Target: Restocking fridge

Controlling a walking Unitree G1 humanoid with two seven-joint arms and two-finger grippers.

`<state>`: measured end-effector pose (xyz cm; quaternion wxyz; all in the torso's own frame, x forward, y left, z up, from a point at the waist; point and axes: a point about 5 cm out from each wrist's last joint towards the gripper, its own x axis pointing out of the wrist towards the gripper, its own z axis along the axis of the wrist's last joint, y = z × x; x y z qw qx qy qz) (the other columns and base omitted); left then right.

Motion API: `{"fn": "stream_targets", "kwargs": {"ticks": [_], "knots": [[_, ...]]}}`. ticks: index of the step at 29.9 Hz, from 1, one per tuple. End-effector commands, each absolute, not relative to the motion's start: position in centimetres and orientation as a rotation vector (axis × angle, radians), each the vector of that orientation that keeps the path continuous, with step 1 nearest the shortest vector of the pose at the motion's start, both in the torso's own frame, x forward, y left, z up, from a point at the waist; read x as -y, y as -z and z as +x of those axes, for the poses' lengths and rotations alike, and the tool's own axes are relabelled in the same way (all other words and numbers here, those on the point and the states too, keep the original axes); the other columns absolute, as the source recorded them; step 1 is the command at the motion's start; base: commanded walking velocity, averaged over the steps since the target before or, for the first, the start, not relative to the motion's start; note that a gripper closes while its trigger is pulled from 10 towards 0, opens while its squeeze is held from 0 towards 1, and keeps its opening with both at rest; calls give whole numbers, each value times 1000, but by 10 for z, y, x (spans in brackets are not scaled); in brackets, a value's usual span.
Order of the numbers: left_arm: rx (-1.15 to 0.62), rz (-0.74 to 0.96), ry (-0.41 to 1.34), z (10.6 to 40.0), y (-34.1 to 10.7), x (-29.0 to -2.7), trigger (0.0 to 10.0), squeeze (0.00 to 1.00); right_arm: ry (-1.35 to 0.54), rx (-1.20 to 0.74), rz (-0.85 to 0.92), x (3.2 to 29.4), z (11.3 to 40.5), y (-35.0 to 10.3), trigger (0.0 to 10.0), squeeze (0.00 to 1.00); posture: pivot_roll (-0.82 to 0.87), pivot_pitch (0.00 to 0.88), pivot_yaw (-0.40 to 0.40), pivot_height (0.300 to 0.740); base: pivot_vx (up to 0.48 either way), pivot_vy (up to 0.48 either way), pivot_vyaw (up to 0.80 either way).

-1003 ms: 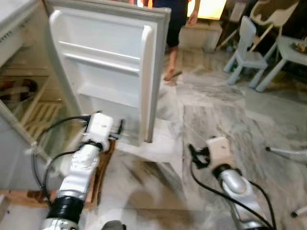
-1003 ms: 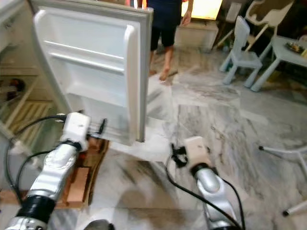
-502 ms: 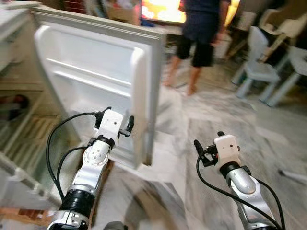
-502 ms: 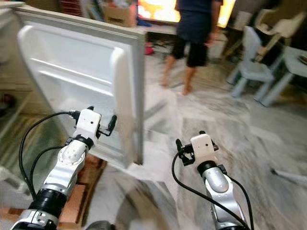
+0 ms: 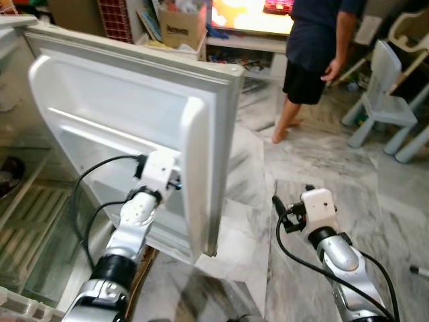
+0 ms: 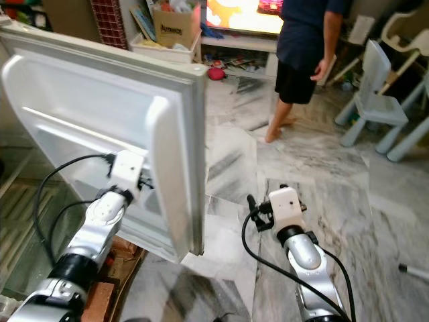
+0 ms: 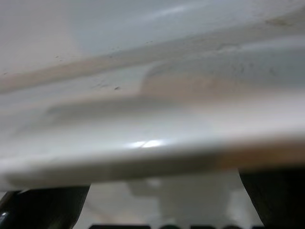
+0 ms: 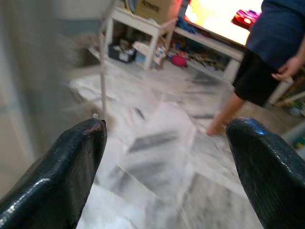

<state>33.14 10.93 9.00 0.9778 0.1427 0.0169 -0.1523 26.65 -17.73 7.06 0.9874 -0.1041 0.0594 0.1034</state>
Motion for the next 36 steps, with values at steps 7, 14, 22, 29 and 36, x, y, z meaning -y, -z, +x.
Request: {"fn": "stream_targets", "kwargs": {"ticks": [7,14,22,29,36], "knots": [[28,308,301,342,-107,-109,10000,0,-218,-127,-205,173,264,-68,10000,0,48,50,-54,740,480,0,0],[29,292,253,327,-99,-128,10000,0,-215,-130,-203,174,263,-67,10000,0,62,58,-53,740,224,0,0],[3,292,288,308,-92,-138,10000,0,-225,-135,-207,174,263,-66,10000,0,84,65,-56,740,0,0,0],[44,349,326,297,-100,-135,10000,0,-229,-134,-211,174,266,-66,10000,0,96,69,-52,740,0,0,0],[73,388,327,289,-114,-137,10000,0,-194,-107,-214,175,269,-70,10000,0,109,84,-28,740,0,0,0]]}}
